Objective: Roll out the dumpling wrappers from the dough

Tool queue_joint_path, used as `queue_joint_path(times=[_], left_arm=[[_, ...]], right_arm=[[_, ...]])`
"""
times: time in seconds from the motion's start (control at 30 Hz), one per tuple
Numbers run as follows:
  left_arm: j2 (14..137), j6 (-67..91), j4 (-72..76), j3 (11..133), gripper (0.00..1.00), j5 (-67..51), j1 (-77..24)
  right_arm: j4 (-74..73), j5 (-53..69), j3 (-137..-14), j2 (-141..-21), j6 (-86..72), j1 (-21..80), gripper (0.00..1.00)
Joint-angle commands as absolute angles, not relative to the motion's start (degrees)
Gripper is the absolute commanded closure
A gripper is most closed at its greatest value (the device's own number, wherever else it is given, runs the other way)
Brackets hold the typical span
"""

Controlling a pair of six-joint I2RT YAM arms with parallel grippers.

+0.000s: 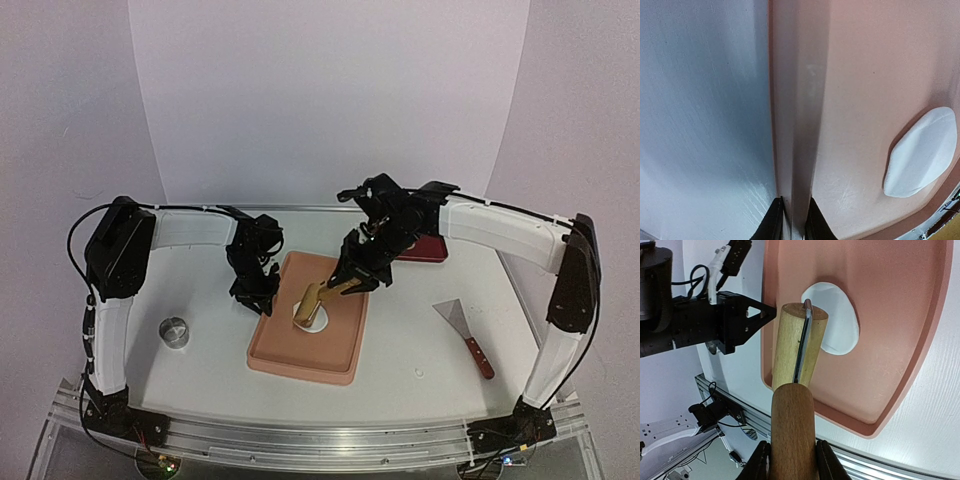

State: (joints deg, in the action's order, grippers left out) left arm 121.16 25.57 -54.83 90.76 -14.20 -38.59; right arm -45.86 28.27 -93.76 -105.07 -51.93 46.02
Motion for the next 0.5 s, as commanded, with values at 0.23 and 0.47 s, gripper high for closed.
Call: queue_joint_path(times=[0.23,0.47], left_arm=[[120.47,27.37,-55.56,91.01,0.85,-13.15,-39.14],[120.07,27.30,-55.63,90.58,0.86,-13.10,-39.85]], right_arm=[[-48.87,21.46,-93.48,-109.18,-46.63,47.15,1.00],[-50.08,19.32,-92.18,-112.23,-43.64,47.10,1.00]])
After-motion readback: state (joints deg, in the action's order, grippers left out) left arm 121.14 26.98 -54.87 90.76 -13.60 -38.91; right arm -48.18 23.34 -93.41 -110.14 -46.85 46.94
